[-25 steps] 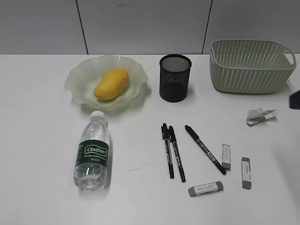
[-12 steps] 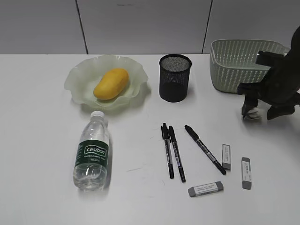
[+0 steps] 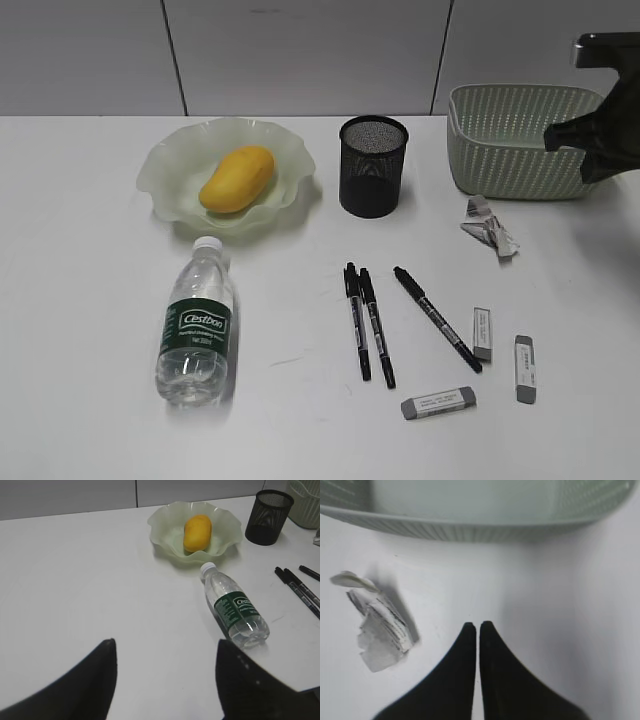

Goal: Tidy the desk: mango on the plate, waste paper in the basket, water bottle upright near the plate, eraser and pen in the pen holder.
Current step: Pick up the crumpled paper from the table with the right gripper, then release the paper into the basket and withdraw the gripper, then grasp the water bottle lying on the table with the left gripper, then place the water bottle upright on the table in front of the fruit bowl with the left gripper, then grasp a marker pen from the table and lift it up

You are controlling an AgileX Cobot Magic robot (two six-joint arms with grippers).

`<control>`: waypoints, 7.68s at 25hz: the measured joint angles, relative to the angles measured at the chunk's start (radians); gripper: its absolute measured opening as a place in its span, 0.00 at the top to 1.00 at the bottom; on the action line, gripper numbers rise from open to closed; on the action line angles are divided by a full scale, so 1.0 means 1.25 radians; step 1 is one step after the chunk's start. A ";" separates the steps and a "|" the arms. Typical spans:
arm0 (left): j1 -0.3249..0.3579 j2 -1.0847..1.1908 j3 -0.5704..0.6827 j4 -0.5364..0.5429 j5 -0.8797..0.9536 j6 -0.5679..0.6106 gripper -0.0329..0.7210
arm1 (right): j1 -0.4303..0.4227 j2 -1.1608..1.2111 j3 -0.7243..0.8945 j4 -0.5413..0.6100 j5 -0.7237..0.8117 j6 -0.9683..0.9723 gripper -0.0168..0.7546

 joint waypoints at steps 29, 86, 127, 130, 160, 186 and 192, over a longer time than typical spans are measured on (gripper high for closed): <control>0.000 0.000 0.000 0.000 -0.001 0.000 0.36 | 0.082 -0.033 0.001 0.393 0.004 -0.452 0.94; -0.131 1.331 -0.404 -0.068 -0.370 -0.047 0.09 | 0.057 -1.496 0.598 0.062 0.346 -0.136 0.27; -0.045 1.360 -0.050 0.254 -1.555 -0.043 0.36 | 0.057 -1.496 0.599 0.062 0.344 -0.136 0.40; -0.045 1.372 -0.026 0.248 -1.590 -0.030 0.36 | 0.057 -1.496 0.599 0.062 0.344 -0.136 0.40; -0.043 1.537 0.097 0.174 -1.865 0.139 0.31 | 0.057 -1.496 0.599 0.062 0.344 -0.136 0.40; -0.043 0.670 -0.094 0.095 -0.389 -0.012 0.34 | 0.057 -1.496 0.599 0.062 0.343 -0.135 0.58; -0.043 0.322 -0.093 0.067 -0.052 -0.012 0.34 | 0.057 -1.496 0.599 0.063 0.343 -0.136 0.59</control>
